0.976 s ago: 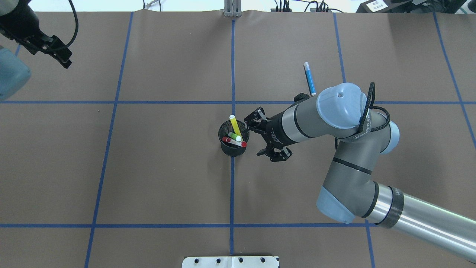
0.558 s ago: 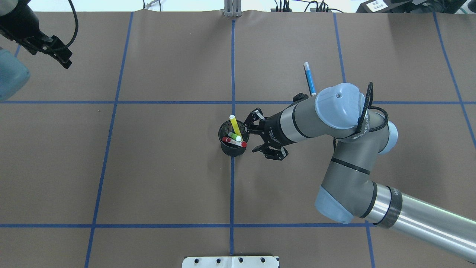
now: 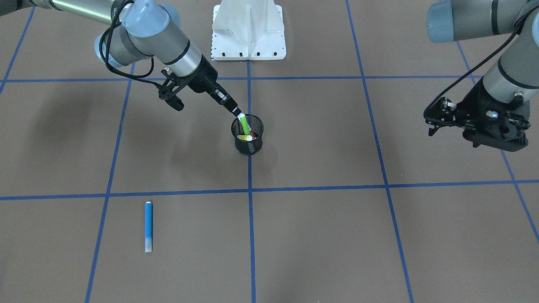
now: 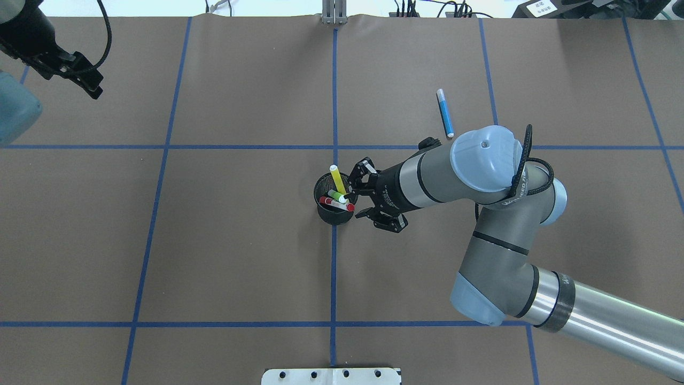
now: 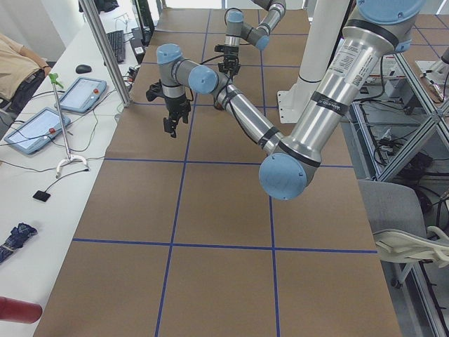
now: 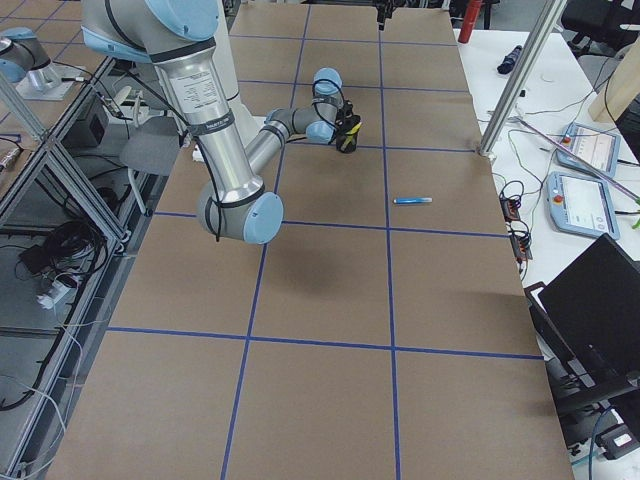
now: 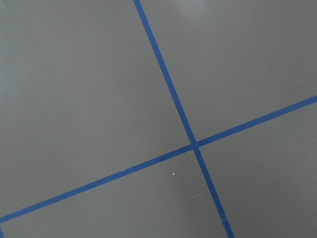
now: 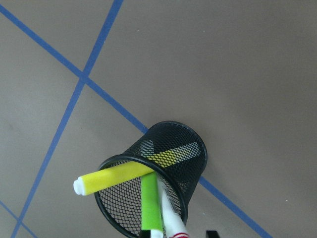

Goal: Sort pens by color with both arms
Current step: 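Grasp the red-capped white marker with the right gripper and lift it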

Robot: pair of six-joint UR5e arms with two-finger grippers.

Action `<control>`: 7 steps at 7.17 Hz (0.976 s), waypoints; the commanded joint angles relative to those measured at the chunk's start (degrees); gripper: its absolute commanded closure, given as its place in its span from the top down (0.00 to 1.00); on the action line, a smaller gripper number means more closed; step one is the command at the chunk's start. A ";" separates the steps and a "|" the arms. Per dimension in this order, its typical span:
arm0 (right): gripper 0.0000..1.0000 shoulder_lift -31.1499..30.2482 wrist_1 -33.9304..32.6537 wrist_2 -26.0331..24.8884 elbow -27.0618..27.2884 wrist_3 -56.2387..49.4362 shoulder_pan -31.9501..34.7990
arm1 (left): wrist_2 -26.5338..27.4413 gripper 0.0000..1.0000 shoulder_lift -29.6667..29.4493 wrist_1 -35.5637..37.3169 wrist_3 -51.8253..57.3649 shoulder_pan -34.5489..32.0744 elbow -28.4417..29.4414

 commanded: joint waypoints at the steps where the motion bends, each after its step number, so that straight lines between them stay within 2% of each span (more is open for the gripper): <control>1: 0.44 0.15 0.04 -1.60 -0.49 0.19 -0.73 | 0.00 0.99 -0.04 0.00 0.00 0.06 0.08; 3: 0.29 0.15 0.13 -1.60 -0.40 0.37 -0.73 | 0.00 0.99 -0.04 0.00 0.00 0.14 0.00; 4: 0.10 0.24 0.13 -1.52 -0.23 0.46 -0.73 | 0.00 0.99 -0.04 0.00 -0.09 0.14 0.08; 5: 0.00 0.24 0.13 -1.52 0.04 0.46 -0.73 | 0.00 0.99 -0.04 0.00 -0.09 0.14 0.08; 7: 0.00 0.76 0.22 -1.43 0.65 -0.07 -0.64 | 0.00 0.99 -0.04 0.00 -0.09 0.23 0.17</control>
